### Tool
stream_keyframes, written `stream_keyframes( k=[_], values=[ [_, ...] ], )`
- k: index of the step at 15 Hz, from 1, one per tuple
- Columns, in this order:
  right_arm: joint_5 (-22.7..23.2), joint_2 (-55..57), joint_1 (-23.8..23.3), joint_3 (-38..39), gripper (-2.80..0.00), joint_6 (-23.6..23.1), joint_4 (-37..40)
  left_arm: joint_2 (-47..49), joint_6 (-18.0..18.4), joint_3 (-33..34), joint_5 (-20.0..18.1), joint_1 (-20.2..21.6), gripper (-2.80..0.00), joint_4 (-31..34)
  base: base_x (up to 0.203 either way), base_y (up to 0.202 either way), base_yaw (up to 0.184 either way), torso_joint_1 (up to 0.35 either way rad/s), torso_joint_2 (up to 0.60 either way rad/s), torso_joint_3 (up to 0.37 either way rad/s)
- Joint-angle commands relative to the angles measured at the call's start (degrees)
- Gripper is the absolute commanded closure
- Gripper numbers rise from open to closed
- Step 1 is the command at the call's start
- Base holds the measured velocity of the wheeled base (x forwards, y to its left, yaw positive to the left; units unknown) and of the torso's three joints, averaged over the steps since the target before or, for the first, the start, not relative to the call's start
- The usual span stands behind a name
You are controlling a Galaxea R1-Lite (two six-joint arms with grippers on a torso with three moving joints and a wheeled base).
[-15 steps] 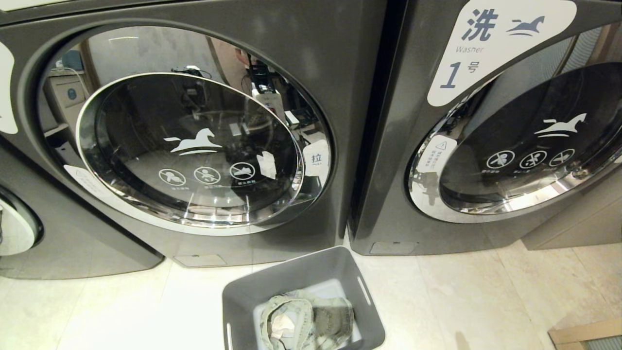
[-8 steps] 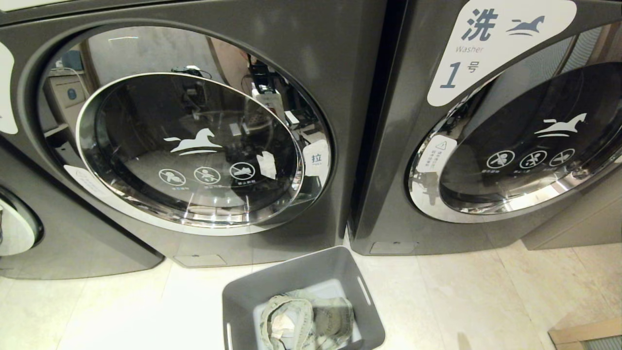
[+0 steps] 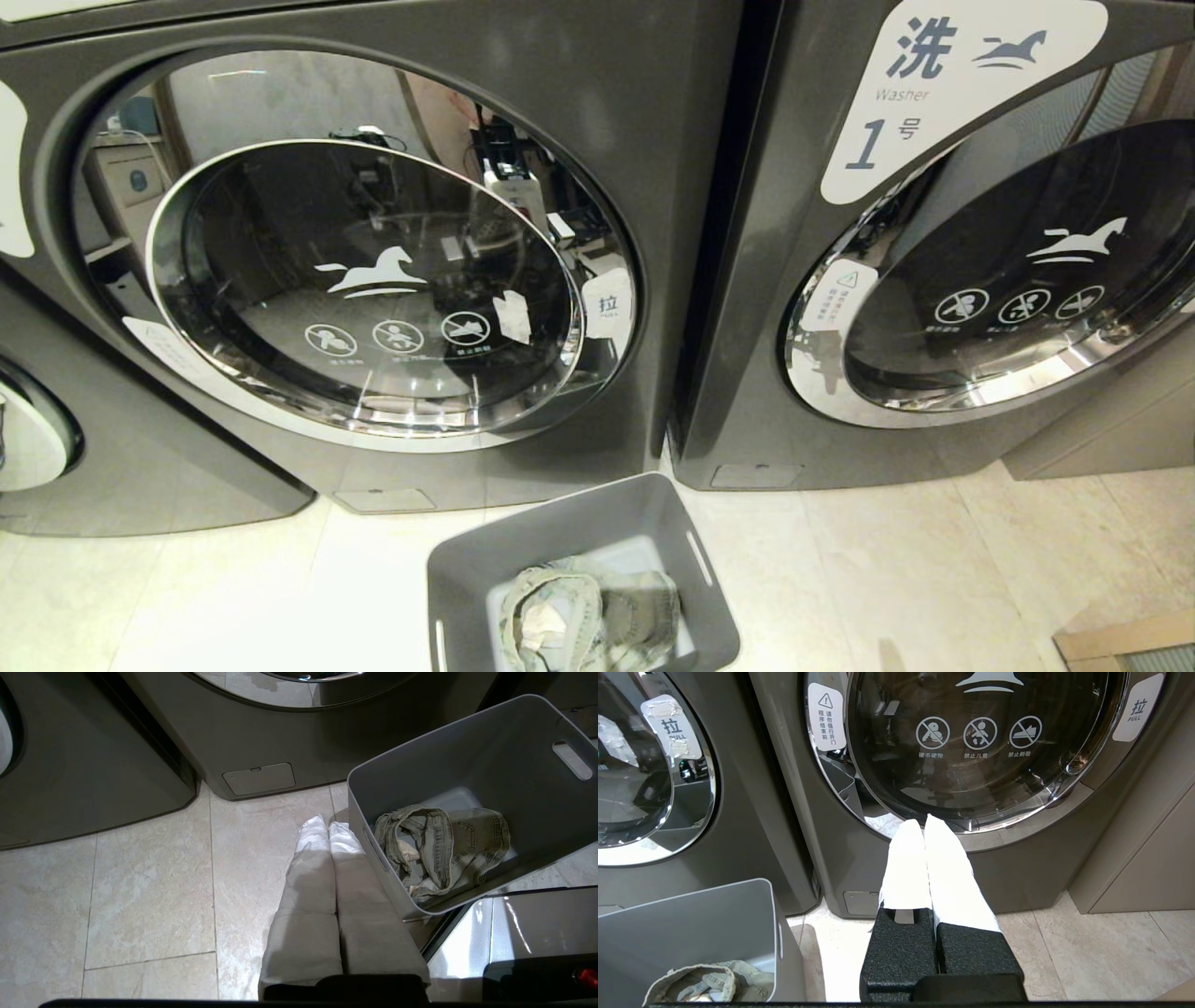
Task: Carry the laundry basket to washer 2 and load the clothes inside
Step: Open the lid of the washing machine
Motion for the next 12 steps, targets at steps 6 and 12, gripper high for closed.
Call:
stream_keyframes(
  k=[6,12],
  values=[
    [0.0,0.1,0.0,2.3,0.0,0.0,-0.1,0.1,-5.6,0.1,1.0,0.0,0.0,0.0,0.0,0.0,0.0,0.0,0.0,0.0],
    [0.0,0.1,0.0,2.3,0.0,-0.1,-0.1,0.9,-7.0,0.1,3.2,0.1,0.0,0.1,0.0,0.0,0.0,0.0,0.0,0.0]
  ],
)
